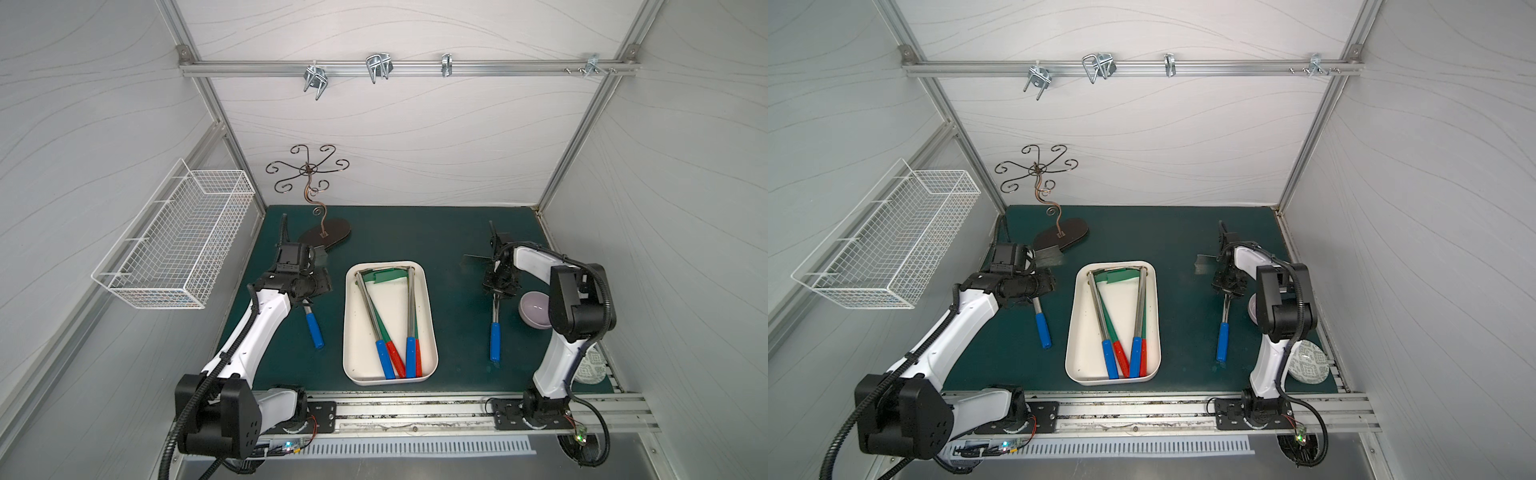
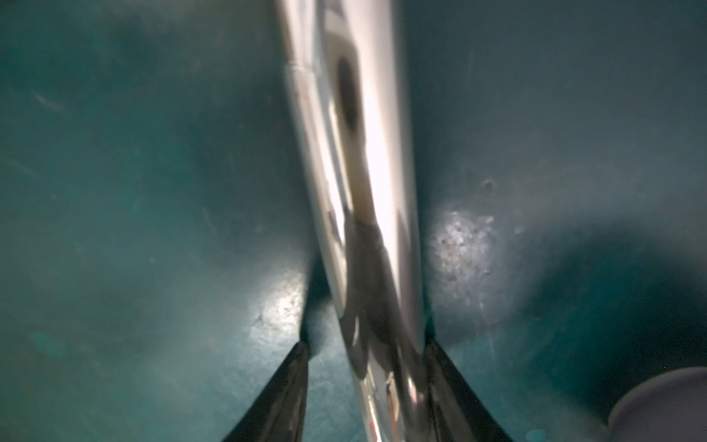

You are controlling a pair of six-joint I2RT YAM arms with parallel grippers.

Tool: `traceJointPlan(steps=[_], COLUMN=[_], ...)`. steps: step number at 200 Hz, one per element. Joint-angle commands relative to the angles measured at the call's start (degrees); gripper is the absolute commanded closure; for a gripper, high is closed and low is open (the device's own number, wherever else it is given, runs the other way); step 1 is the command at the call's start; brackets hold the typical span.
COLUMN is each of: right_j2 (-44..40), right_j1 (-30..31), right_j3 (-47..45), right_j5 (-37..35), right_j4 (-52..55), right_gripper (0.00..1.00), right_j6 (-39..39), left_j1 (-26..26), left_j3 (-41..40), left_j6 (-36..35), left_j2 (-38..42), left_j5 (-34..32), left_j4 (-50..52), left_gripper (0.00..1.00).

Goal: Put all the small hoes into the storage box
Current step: Pick up the hoe from the center of the board.

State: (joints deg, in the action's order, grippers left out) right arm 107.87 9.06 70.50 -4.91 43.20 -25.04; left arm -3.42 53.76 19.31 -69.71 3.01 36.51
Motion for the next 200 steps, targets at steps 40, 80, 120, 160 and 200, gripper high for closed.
traceJointPlan(steps=[40,80,120,160,200], right_j2=[2.18,0.9,-0.8,-6.03,-10.93], right_j1=[3.46,4.04,4.87,4.95,5.71], right_j3=[0.75,0.5,0.97,3.69,6.67], right_j5=[-3.42,-3.27,-3.18,-3.91,-5.12], right_j4=[2.93,3.12,4.18,9.06,15.89], right_gripper=[0.64,0.74,0.84,0.92,1.0], right_j6=[1.78,2.35,3.21,5.32,5.03], left_j1=[0.26,0.26,0.26,0.26,0.34], left_j3=[0.3,0.31,0.38,0.37,0.3], left_j6=[-0.16,-0.15,-0.32,-0.33,-0.41], left_j2=[0.71,0.72,0.61,0.77,1.09], left_j5=[-0.1,-0.19,-0.37,-0.54,-0.68], left_j4=[-1.18,-1.23,-1.18,-1.16,-1.18], left_gripper=[0.32,0.32,0.32,0.32,0.32])
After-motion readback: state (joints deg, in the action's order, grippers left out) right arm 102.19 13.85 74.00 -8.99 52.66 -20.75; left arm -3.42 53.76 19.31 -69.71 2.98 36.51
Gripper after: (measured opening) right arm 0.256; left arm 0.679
